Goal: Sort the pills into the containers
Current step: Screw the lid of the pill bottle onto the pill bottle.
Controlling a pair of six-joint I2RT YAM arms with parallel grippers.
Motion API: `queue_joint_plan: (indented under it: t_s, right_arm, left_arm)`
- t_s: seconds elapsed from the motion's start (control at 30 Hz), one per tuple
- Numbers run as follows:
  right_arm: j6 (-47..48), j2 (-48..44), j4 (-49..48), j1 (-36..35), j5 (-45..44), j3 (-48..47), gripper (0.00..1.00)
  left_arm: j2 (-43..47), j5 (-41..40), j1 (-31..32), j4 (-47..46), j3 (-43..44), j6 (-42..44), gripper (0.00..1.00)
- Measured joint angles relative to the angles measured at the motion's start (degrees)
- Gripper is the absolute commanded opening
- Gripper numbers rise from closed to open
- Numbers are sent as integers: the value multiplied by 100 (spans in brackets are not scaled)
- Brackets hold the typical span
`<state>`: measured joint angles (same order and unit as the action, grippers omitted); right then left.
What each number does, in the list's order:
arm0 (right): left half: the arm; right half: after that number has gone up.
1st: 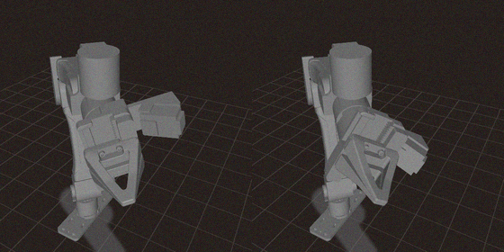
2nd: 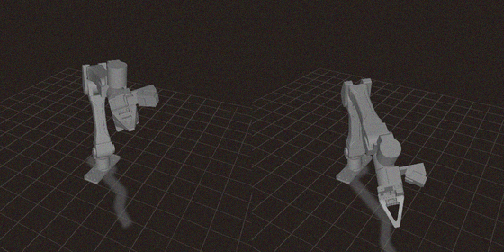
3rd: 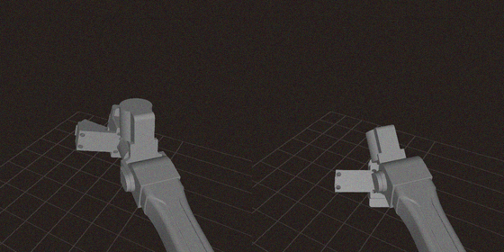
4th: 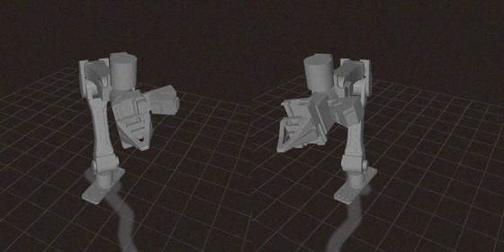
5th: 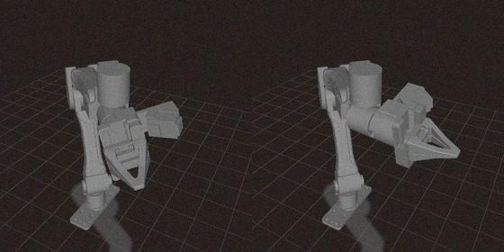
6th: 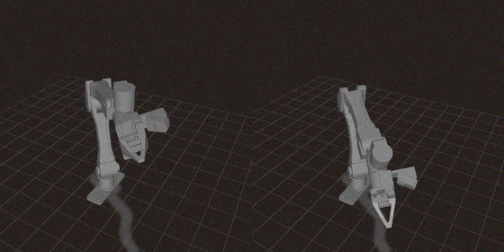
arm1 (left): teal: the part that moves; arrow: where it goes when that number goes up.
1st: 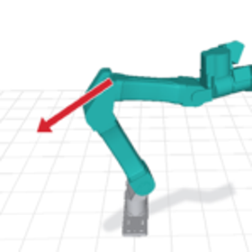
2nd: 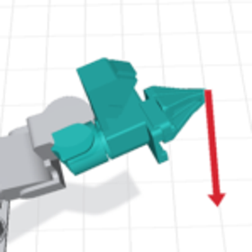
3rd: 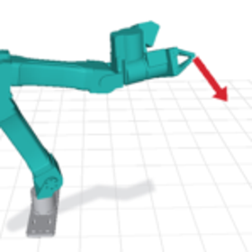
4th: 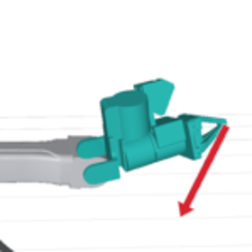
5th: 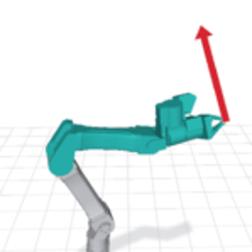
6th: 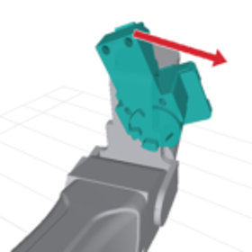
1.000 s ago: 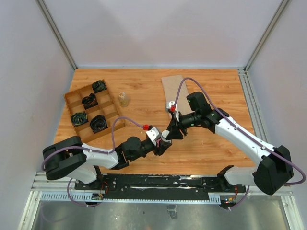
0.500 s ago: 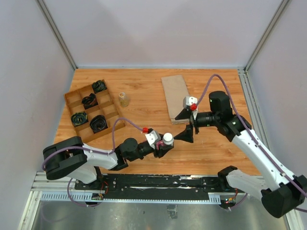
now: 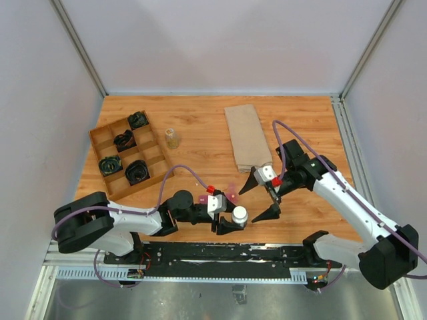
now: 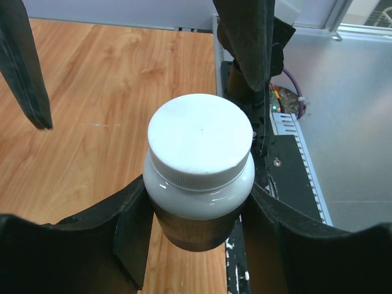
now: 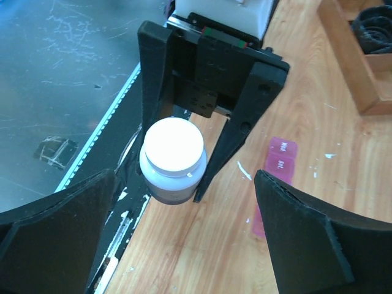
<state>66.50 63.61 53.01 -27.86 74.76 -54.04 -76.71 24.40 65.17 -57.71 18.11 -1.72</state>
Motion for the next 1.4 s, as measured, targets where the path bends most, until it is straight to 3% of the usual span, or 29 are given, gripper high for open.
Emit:
queue_joint_plan:
  t_s: [0.27, 0.83, 1.13, 1.4]
  right_arm:
    - [173, 120, 96, -529, -61, 0, 85]
    - [-605, 356, -323, -894, -435, 0, 47]
    - [-1261, 358, -787, -896, -728, 0, 23]
    - [-1862, 450, -1222, -896, -1150, -50, 16]
  left_arm:
    - [-55, 234, 0, 146, 184, 2, 0]
    - [-76, 210, -7, 345, 227, 22, 0]
    - [-68, -236, -11, 251, 129, -24, 0]
    - [-59, -894, -11, 188, 31, -129, 0]
